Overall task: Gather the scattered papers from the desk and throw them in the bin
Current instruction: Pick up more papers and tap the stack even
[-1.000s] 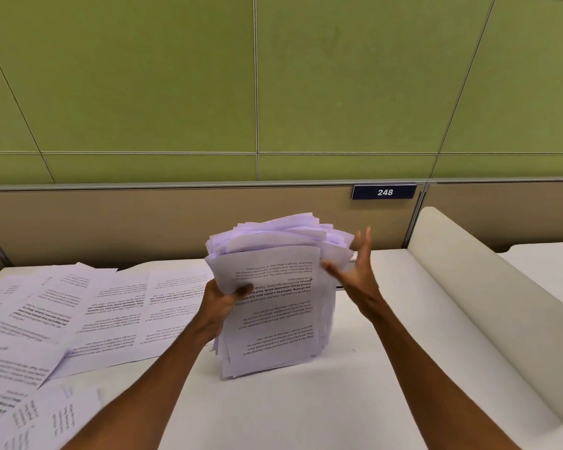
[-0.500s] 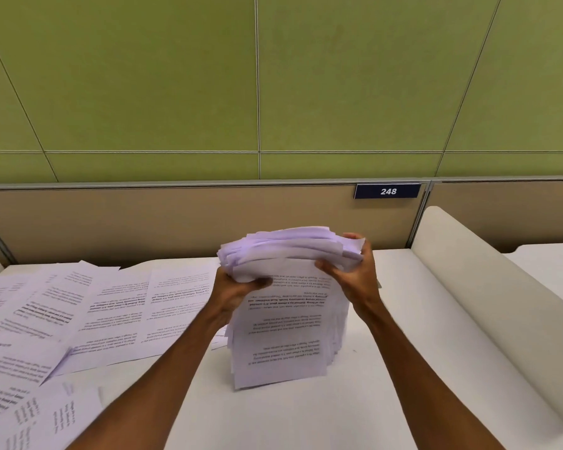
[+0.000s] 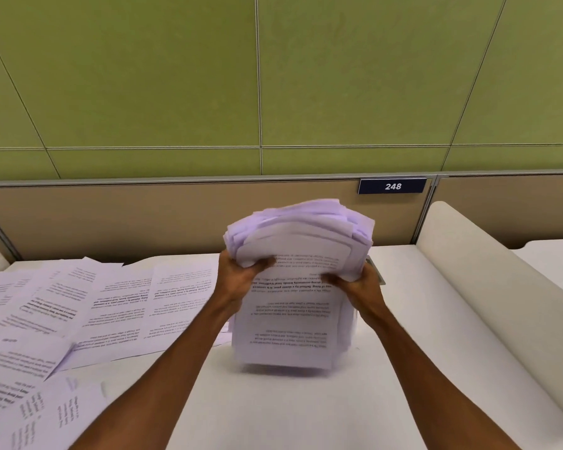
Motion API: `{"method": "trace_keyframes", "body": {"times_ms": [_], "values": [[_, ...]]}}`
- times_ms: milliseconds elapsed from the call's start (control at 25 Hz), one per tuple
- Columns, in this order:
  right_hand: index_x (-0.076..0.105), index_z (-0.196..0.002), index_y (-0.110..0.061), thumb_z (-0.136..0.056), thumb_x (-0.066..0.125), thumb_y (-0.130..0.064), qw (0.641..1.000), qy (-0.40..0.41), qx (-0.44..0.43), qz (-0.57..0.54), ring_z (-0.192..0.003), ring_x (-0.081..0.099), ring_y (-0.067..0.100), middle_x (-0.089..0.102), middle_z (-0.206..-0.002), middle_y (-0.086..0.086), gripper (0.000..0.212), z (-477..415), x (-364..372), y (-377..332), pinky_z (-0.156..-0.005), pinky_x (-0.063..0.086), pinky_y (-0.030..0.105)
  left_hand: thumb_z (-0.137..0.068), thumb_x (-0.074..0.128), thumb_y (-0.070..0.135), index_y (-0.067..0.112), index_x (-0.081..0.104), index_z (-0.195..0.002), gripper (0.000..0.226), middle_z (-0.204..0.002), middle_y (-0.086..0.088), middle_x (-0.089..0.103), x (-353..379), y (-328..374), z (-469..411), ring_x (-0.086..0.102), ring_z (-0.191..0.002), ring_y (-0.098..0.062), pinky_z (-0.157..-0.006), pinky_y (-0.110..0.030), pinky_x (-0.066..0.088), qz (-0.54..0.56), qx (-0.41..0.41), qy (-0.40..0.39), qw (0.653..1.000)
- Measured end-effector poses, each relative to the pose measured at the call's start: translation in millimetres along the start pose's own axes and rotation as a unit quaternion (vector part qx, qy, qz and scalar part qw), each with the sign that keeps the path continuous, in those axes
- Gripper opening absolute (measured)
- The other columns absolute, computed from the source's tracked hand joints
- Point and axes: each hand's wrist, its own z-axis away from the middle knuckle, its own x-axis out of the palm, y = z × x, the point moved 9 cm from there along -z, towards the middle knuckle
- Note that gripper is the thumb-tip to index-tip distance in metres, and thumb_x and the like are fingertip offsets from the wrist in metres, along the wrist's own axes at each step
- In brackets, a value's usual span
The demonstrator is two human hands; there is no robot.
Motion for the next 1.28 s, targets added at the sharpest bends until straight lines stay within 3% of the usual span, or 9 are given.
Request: {"method": "trace_keyframes", "body": {"times_ms": [160, 240, 360, 520, 640, 800, 1040, 1160, 1280], "values": [[0.06, -0.084, -0.031, -0.07, 0.082, -0.029, 0.996, 0.083, -0.036, -0.014, -0.068, 0.067, -0.006, 0.068, -0.072, -0.017, 0.026, 1, 0, -5, -0.057, 0.053, 0.01, -0.067, 0.084, 0.033, 0.017, 0.065, -0.101, 0.042, -0.086, -0.001, 0.071, 7, -6, 6, 0.07, -0.076, -0.019, -0.069, -0.036, 0.058, -0.025, -0.018, 0.079, 0.996], [0.059, -0.097, -0.029, -0.067, 0.078, -0.044, 0.996, 0.076, -0.036, 0.006, -0.078, 0.068, -0.003, 0.067, -0.089, -0.014, 0.039, 4, 4, 0, -0.063, 0.054, 0.01, -0.068, 0.083, 0.033, 0.021, 0.06, -0.107, 0.047, -0.094, 0.005, 0.069, 12, -12, 10, 0.068, -0.086, -0.017, -0.073, -0.032, 0.058, -0.037, -0.008, 0.075, 0.996], [0.037, -0.118, -0.021, -0.071, 0.082, -0.036, 0.997, 0.078, -0.017, 0.001, -0.091, 0.066, 0.006, 0.062, -0.106, -0.001, 0.067, 8, 5, 10, -0.066, 0.056, 0.014, -0.068, 0.084, 0.028, 0.03, 0.043, -0.113, 0.061, -0.1, 0.014, 0.058, 14, -21, 14, 0.06, -0.089, -0.001, -0.067, -0.014, 0.051, -0.062, -0.005, 0.069, 0.996], [0.04, -0.11, -0.026, -0.057, 0.077, -0.068, 0.991, 0.114, -0.029, -0.06, -0.084, 0.066, 0.0, 0.062, -0.101, -0.008, 0.077, 4, 3, -3, -0.067, 0.056, 0.018, -0.055, 0.082, 0.061, 0.041, 0.045, -0.107, 0.067, -0.102, 0.006, 0.065, -2, -45, 6, 0.065, -0.095, -0.017, -0.08, -0.041, 0.058, -0.076, -0.048, 0.089, 0.992], [0.047, -0.114, -0.034, -0.06, 0.076, -0.062, 0.991, 0.122, -0.036, -0.042, -0.096, 0.063, 0.002, 0.061, -0.108, -0.011, 0.068, -5, 4, -11, -0.078, 0.056, 0.019, -0.051, 0.076, 0.074, 0.041, 0.046, -0.115, 0.078, -0.108, 0.008, 0.065, -5, -54, -2, 0.064, -0.101, -0.015, -0.087, -0.042, 0.055, -0.157, -0.031, 0.074, 0.984], [0.046, -0.113, -0.024, -0.07, 0.082, -0.043, 0.998, 0.063, -0.015, -0.004, -0.088, 0.065, 0.003, 0.062, -0.1, -0.013, 0.059, -14, 2, 8, -0.067, 0.056, 0.017, -0.066, 0.084, 0.04, 0.036, 0.048, -0.11, 0.057, -0.108, 0.003, 0.066, 0, -74, -1, 0.065, -0.101, -0.021, -0.08, -0.038, 0.056, -0.061, -0.079, 0.003, 0.995], [0.05, -0.121, -0.023, -0.082, 0.07, -0.031, 0.996, -0.05, 0.023, 0.073, -0.092, 0.065, 0.007, 0.064, -0.108, -0.007, 0.044, -9, 18, 44, -0.073, 0.059, 0.021, -0.082, 0.073, 0.02, 0.016, 0.059, -0.112, 0.034, -0.103, -0.001, 0.067, -1, -69, 1, 0.068, -0.092, -0.022, -0.077, -0.031, 0.058, -0.128, -0.065, -0.051, 0.988], [0.052, -0.122, -0.016, -0.084, 0.073, -0.016, 0.986, -0.126, 0.103, 0.021, -0.09, 0.07, 0.015, 0.066, -0.112, 0.001, 0.044, -12, 38, 53, -0.073, 0.062, 0.032, -0.07, 0.082, 0.011, 0.01, 0.061, -0.113, 0.047, -0.111, -0.01, 0.07, -22, -83, 0, 0.07, -0.092, -0.026, -0.072, -0.027, 0.059, -0.026, -0.153, -0.085, 0.984], [0.052, -0.123, -0.013, -0.081, 0.076, -0.014, 0.96, -0.185, 0.206, 0.03, -0.091, 0.069, 0.019, 0.066, -0.113, 0.003, 0.048, -3, 74, 78, -0.067, 0.06, 0.027, -0.066, 0.083, 0.006, 0.01, 0.057, -0.122, 0.062, -0.12, -0.016, 0.066, -50, -121, 21, 0.067, -0.101, -0.032, -0.081, -0.039, 0.059, 0.103, -0.299, -0.132, 0.939]]}}
